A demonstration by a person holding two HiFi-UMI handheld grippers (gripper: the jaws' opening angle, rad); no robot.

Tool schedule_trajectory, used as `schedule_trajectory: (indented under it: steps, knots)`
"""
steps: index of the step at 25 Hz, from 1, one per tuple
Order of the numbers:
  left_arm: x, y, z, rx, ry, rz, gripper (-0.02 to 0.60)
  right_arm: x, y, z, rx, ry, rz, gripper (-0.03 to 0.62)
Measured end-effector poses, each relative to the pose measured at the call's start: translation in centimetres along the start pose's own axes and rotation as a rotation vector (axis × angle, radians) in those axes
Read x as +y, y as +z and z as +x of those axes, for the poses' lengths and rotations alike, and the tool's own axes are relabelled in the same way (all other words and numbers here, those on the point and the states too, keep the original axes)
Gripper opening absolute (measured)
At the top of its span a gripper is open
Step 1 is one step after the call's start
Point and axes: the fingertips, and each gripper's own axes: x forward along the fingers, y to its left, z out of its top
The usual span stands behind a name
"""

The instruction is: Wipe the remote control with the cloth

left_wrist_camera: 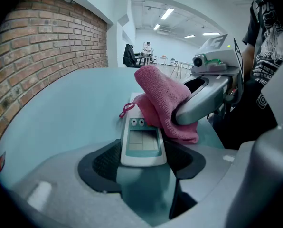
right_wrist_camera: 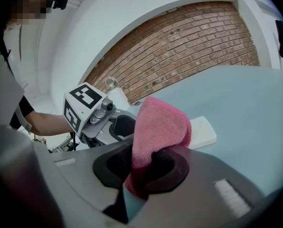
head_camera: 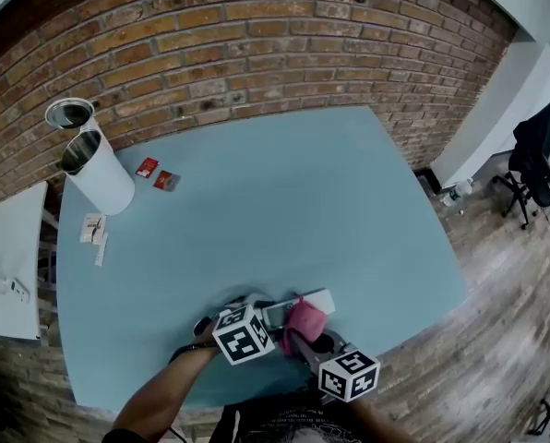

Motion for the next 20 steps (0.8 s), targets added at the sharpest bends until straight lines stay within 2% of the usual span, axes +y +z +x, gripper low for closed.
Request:
schedule_trajectory:
  steps: [6, 13, 16, 20]
  knots:
    - [0.0, -0.1, -0.1, -0.004, -0.005, 0.003, 0.284, 0.5, 1.0, -0.1, 0.028, 0.011, -0.040, 0.067]
    - [0.1, 0.2, -0.1, -0.004, -0.007, 0.008, 0.284, -0.1, 8.4, 0.1, -0.041, 0.009, -0.148, 0.067]
    - [0.0, 0.1, 0.0, 0.006, -0.012, 0.014, 0.284, -0.6, 10.2, 1.7, -0.007, -0.007, -0.238, 0.067]
    - [-0.1, 0.0, 0.1, 0.012, -0.014, 0.017, 0.284, -1.0, 10.6, 4.4, 0.066, 0.004, -0.327, 0.067]
